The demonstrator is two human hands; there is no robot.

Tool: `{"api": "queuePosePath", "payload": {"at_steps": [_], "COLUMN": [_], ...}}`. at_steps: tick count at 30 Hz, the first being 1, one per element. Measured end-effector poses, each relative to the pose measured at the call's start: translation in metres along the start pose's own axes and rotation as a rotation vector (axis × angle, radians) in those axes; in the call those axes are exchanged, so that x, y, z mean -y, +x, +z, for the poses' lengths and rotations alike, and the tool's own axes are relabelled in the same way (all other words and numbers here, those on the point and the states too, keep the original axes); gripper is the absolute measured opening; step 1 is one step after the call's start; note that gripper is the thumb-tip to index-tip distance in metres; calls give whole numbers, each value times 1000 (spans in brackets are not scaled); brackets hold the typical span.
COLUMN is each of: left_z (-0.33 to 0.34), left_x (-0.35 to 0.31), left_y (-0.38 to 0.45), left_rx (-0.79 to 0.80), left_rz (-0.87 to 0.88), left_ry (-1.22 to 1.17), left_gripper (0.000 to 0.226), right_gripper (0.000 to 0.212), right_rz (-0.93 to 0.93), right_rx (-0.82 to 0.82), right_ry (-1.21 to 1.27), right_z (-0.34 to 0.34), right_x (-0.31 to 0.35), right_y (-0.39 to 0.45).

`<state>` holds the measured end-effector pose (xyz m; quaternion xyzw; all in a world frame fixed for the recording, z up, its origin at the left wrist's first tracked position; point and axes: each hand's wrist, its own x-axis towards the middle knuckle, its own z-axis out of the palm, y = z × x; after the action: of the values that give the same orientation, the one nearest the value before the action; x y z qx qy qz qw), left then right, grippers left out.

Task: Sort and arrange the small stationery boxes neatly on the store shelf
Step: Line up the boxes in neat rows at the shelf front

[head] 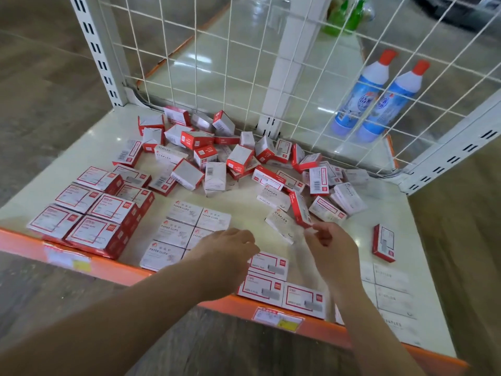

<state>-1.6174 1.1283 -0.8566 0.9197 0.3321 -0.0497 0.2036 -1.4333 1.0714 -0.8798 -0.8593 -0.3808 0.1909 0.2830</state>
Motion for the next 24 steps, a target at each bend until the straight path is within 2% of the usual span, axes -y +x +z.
{"api": "queuePosePath", "payload": {"at_steps": [6,11,17,24], "left_z": [14,16,11,12], "left_x": [-11,-14,-14,-19], "left_y": [7,13,15,11], "left_rx": [72,96,159,148], "left_rz": [63,42,10,-67], "left_ry": [58,91,37,-54], "left_gripper": [40,36,39,39], "right_gripper": [41,25,18,18], "right_rz": [71,68,95,128], "right_rx": [82,128,119,67], "right_ry": [-16,62,122,222], "right_z": [1,8,9,6], "right_x": [-16,-9,-5,-6], "right_y": [16,23,33,29]}}
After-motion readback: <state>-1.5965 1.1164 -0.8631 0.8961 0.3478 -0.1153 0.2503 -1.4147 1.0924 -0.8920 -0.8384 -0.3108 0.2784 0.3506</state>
